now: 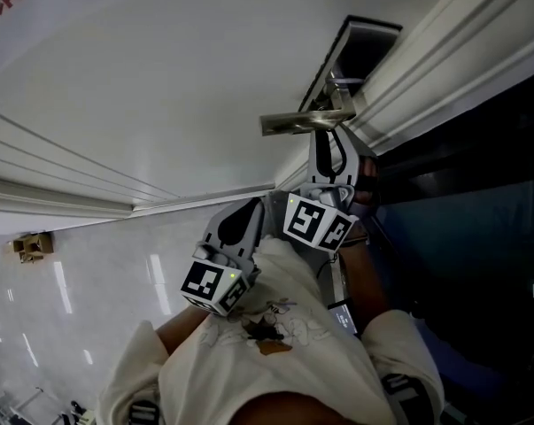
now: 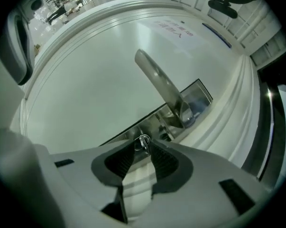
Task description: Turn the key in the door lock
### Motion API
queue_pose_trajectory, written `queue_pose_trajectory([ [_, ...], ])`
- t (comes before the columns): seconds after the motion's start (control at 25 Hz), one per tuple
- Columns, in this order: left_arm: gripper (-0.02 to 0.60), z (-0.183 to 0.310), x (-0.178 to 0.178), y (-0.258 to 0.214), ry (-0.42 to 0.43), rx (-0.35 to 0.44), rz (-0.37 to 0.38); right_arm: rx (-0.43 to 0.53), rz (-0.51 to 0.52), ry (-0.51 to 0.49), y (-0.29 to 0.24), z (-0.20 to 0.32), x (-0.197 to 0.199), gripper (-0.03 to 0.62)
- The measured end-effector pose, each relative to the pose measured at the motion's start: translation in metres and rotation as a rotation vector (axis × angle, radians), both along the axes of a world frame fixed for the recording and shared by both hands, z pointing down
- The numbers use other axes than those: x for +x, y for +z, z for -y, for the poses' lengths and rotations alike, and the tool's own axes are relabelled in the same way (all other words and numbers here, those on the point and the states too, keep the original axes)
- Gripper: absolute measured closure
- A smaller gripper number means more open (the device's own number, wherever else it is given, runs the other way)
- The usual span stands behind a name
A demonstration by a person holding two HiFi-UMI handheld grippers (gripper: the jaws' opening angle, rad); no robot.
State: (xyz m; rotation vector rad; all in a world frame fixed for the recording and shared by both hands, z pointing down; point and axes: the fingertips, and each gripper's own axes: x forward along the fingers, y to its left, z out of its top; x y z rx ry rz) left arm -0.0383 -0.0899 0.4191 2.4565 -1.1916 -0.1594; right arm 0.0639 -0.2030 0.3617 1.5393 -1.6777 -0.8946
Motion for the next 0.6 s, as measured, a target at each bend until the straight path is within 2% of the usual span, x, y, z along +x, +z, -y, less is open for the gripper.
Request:
queue_pose_trajectory([
  [0.12, 0.577, 0.0014, -0.0027, -0.0002, -0.015, -0.025, -0.005, 0.013, -0.012, 0.018, -0.0032, 0.0011, 0.0001, 0.530],
  [0.24, 0.577, 0.0019, -0.0044, 0.0003, -0.013, -0.004, -0.009, 0.020, -0.007, 0.024, -0.0036, 0.0020, -0.0010, 0.569],
  [0.36, 0.577, 0.0009, -0.0056, 0.0002, -0.013, 0.005, -0.015, 0.015, 0.013, 0.027, -0.0041, 0.0015, -0.0006, 0.577],
  [0.48, 0.577, 0.0010, -0.0071, -0.0002, -0.020, 0.000, -0.017, 0.009, 0.056, 0.026, -0.0054, 0.0006, -0.0002, 0.579],
  [0.6, 0.577, 0.0025, -0.0057, 0.0013, -0.019, -0.006, -0.018, -0.007, 0.163, 0.009, -0.0069, 0.0014, 0.0002, 0.579],
])
